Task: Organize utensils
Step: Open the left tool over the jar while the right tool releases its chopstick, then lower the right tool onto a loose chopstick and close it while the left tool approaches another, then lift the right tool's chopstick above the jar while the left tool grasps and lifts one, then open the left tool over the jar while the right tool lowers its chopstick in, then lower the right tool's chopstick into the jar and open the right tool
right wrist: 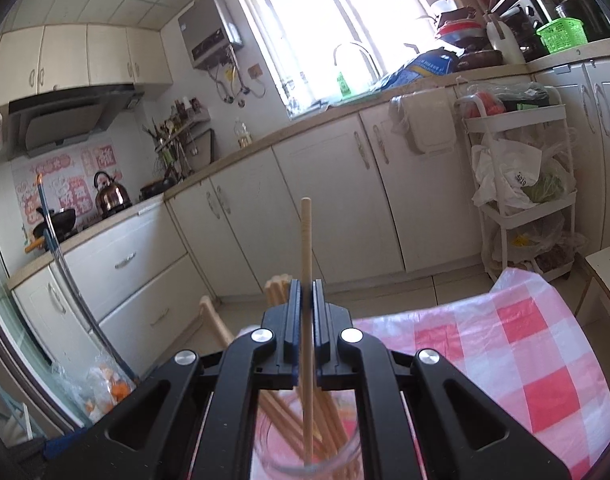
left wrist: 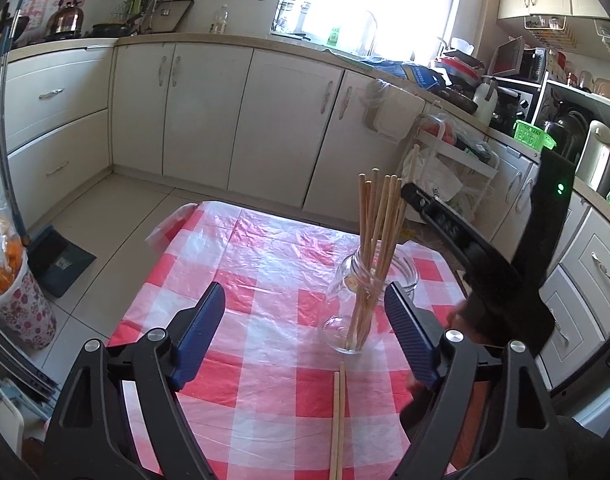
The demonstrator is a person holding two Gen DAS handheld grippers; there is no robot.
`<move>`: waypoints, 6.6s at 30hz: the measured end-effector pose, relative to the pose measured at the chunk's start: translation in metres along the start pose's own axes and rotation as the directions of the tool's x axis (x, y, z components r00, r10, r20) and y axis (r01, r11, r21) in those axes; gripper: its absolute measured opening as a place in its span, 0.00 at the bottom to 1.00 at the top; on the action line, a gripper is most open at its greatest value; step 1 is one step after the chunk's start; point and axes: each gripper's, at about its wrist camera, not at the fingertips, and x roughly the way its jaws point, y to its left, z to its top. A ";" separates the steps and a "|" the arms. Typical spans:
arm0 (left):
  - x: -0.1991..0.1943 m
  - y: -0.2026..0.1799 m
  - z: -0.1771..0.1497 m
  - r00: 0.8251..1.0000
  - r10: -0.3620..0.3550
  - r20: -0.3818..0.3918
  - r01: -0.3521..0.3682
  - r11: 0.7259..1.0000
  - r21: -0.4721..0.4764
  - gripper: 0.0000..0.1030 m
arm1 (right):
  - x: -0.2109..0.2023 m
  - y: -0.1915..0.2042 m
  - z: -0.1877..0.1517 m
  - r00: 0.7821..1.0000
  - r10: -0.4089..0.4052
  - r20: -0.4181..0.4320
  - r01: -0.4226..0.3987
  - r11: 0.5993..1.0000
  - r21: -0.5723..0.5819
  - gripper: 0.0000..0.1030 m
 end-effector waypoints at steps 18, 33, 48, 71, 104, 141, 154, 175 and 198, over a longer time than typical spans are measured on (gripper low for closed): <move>-0.003 0.003 -0.010 0.995 0.094 -0.022 -0.092 0.993 0.069 0.80 | -0.061 0.012 -0.048 0.969 -0.037 -0.243 0.049 0.998 0.046 0.22; 0.003 0.016 -0.017 0.989 0.134 -0.069 -0.129 0.989 0.074 0.82 | -0.049 0.023 -0.131 0.836 -0.152 -0.527 0.121 0.988 -0.093 0.19; 0.021 0.020 -0.025 0.983 0.114 -0.146 -0.109 0.993 0.046 0.82 | -0.050 0.010 -0.139 0.783 -0.247 -0.570 0.166 0.967 -0.191 0.07; 0.088 -0.043 -0.082 0.906 0.129 -0.404 -0.028 0.968 0.248 0.78 | -0.064 -0.025 -0.125 0.754 -0.258 -0.604 0.196 0.966 -0.168 0.06; -0.018 -0.025 0.012 0.917 -0.342 0.205 0.350 0.937 0.000 0.05 | -0.105 -0.027 -0.039 0.983 0.094 -0.161 -0.060 0.976 0.209 0.06; 0.075 -0.050 0.067 0.842 -0.183 0.508 0.212 0.977 0.000 0.05 | -0.023 -0.022 0.045 0.981 0.007 0.195 -0.034 0.990 0.139 0.06; 0.078 -0.044 0.045 0.856 -0.205 0.475 0.204 0.977 0.054 0.05 | 0.003 -0.021 0.030 0.986 -0.022 0.166 0.002 0.993 0.115 0.06; 0.027 -0.012 0.035 0.954 -0.061 0.294 0.052 0.998 0.036 0.32 | -0.019 0.002 -0.002 0.996 -0.003 0.092 0.004 1.000 -0.014 0.06; -0.015 -0.001 0.023 0.980 0.019 0.197 -0.028 0.999 0.045 0.42 | -0.038 0.026 -0.031 1.000 -0.028 0.006 0.028 0.990 -0.142 0.06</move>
